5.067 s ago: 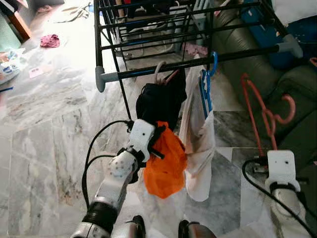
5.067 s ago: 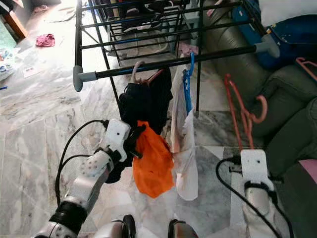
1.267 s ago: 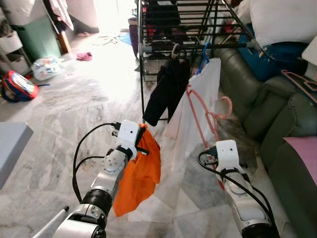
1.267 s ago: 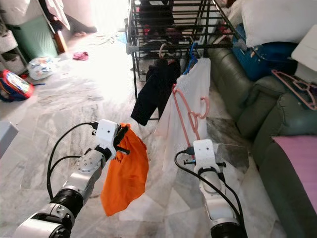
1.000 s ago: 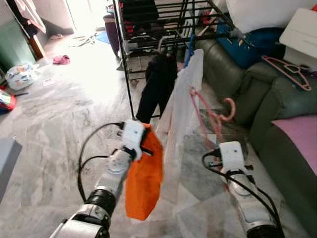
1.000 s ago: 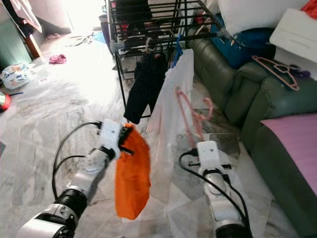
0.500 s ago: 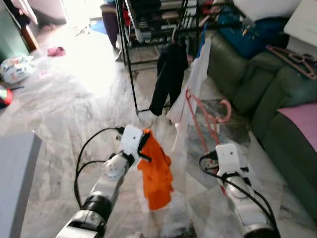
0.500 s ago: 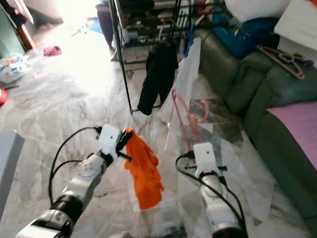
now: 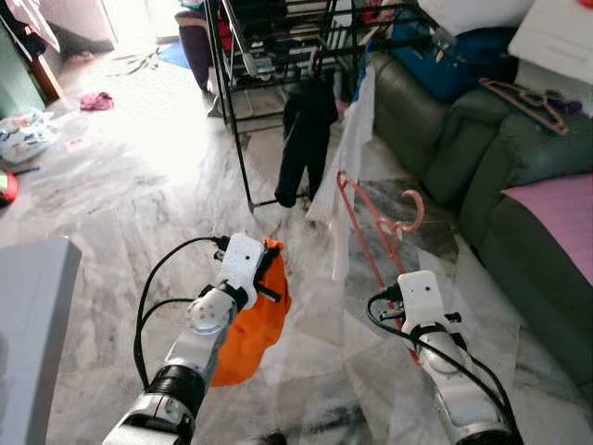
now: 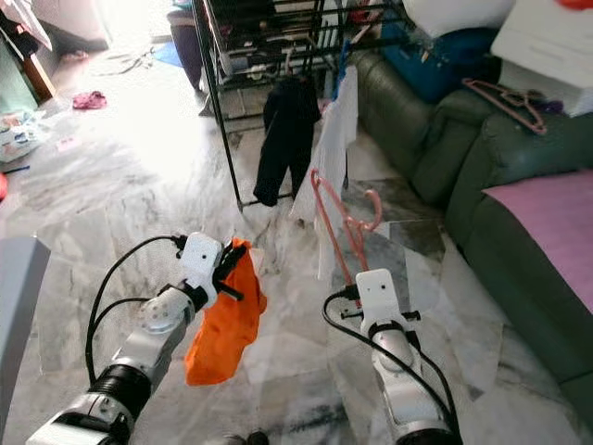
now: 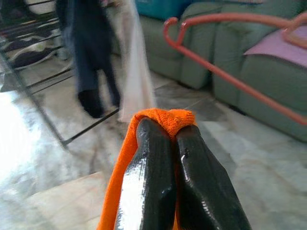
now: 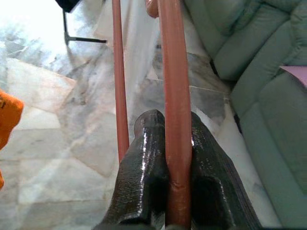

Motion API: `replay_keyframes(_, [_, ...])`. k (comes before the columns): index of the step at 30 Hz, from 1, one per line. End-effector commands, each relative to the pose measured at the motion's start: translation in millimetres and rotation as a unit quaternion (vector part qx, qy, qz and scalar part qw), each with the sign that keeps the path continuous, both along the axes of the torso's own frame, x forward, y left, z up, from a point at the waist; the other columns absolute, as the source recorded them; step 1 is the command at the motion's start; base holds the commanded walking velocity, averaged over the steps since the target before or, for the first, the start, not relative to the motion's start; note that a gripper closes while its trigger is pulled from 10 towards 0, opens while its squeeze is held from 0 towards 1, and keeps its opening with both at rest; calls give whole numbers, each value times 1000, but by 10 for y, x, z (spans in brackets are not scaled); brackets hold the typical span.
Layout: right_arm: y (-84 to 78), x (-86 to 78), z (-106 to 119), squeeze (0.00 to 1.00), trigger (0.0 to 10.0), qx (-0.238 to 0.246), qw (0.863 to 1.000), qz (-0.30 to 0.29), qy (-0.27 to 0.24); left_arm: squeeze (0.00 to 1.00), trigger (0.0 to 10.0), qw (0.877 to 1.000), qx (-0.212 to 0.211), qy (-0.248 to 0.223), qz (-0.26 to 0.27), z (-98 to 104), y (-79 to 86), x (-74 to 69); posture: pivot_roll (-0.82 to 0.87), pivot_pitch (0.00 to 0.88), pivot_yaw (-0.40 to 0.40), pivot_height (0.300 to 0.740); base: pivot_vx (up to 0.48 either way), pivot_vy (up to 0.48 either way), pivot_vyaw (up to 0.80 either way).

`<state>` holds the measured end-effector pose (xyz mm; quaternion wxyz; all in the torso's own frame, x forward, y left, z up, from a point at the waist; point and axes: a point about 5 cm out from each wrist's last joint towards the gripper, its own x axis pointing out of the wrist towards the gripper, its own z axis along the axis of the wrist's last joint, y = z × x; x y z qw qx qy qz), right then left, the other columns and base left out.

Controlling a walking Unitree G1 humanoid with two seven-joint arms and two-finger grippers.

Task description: Hang hanger

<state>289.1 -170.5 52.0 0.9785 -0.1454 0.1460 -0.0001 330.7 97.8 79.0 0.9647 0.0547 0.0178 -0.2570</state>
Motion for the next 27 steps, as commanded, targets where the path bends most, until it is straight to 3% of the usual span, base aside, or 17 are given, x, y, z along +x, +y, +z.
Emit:
replay_keyframes(1, [36,18,31,0,10000,4,1000,2,-4,0,10000,1000,-3,-13,-3,68,20,22,-9,144,49,740,0,0,0])
replay_keyframes(5, [32,19,30,0,10000,4,1000,0,-4,0,10000,1000,-5,-11,-12,75,3,25,-12,143,57,740,0,0,0])
replay_keyframes(10, [45,3,12,0,10000,6,1000,-1,-2,0,10000,1000,-1,-16,-13,89,10,28,-11,143,58,740,0,-435,0])
replay_keyframes(27, [52,-38,-19,0,10000,5,1000,9,9,0,10000,1000,-8,-11,-7,63,24,0,-12,158,53,740,0,0,0])
